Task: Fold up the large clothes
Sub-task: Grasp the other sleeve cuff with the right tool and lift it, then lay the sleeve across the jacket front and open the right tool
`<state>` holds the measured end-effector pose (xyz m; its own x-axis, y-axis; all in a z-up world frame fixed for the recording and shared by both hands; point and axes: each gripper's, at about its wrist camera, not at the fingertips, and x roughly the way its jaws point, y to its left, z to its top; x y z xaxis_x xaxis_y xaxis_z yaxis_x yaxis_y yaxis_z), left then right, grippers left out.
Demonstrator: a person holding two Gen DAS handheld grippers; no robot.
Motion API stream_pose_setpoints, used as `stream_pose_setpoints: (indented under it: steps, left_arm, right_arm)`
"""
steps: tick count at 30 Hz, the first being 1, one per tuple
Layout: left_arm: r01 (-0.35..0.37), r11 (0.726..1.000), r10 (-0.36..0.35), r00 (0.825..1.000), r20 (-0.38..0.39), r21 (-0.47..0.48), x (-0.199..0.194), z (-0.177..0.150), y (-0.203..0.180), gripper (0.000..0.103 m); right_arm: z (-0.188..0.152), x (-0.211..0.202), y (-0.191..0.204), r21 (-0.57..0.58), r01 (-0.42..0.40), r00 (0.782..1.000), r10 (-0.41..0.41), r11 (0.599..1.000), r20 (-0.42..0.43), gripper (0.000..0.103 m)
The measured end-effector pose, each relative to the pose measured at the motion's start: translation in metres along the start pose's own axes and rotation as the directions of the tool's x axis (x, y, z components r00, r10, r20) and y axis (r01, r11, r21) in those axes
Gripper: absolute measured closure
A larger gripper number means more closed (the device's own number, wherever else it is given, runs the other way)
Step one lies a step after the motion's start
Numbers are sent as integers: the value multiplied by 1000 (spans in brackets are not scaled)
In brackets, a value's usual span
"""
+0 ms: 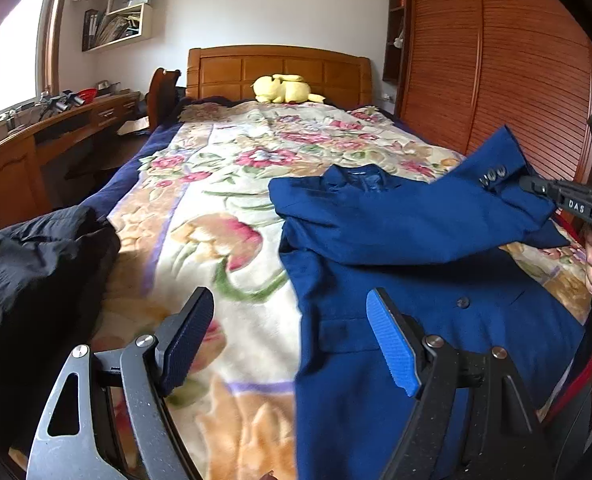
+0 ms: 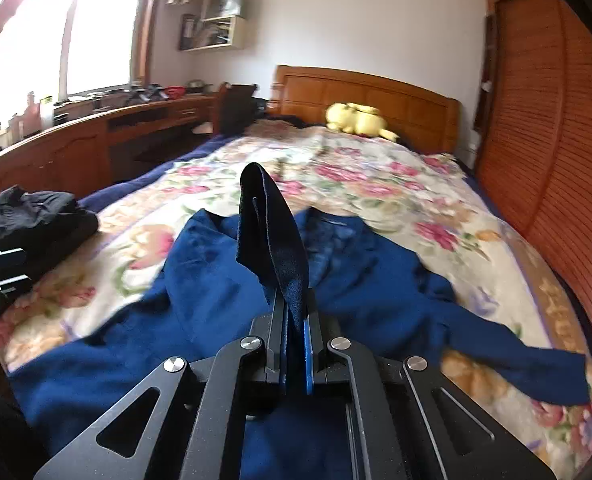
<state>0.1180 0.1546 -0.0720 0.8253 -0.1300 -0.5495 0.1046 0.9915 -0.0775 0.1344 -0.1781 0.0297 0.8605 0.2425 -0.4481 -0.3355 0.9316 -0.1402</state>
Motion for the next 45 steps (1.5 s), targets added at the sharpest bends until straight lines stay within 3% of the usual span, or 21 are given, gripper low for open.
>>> stream_pose_setpoints:
  steps: [9, 12, 16, 21, 24, 26, 27, 34, 42, 45]
  left_arm:
    - [30, 998, -29, 999, -20, 46, 15, 6, -31, 24]
    - [37, 997, -35, 999, -31, 62, 20, 7, -41, 24]
    - [46, 997, -43, 998, -43, 67, 27, 9, -48, 24]
    - [76, 996, -74, 996, -44, 50, 36, 17, -63, 24]
    - [87, 995, -84, 995, -45, 58, 44, 22, -75, 24]
    - [98, 993, -95, 994, -50, 64, 49, 25, -86, 24]
    - [106, 992, -103, 993, -52, 70, 52, 26, -93, 24]
    - [138, 986, -131, 989, -73, 95, 69, 28, -129, 24]
    - [164, 979, -155, 984, -89, 118, 83, 31, -165, 24]
    - [171, 976, -160, 983, -91, 133, 86, 30, -174, 24]
  right_arm:
    - [-26, -4, -22, 97, 80, 996, -75, 992, -52, 97]
    - [-36, -12, -26, 154, 53, 997, -44, 987, -61, 97]
    - [-64, 6, -21, 151, 27, 986, -1, 988, -169, 97]
    - [-95, 11, -17, 162, 22, 969, 19, 987, -246, 97]
    - [-98, 11, -20, 152, 41, 961, 3, 988, -277, 85]
    - [-96, 5, -24, 139, 56, 961, -16, 989, -275, 66]
    - [-93, 3, -25, 135, 61, 963, -23, 989, -269, 64]
    - [-90, 6, -40, 100, 25, 974, -1, 995, -227, 64]
    - [-126, 71, -55, 106, -10, 923, 50, 994, -381, 64]
    - [-128, 75, -60, 123, -26, 923, 71, 992, -378, 64]
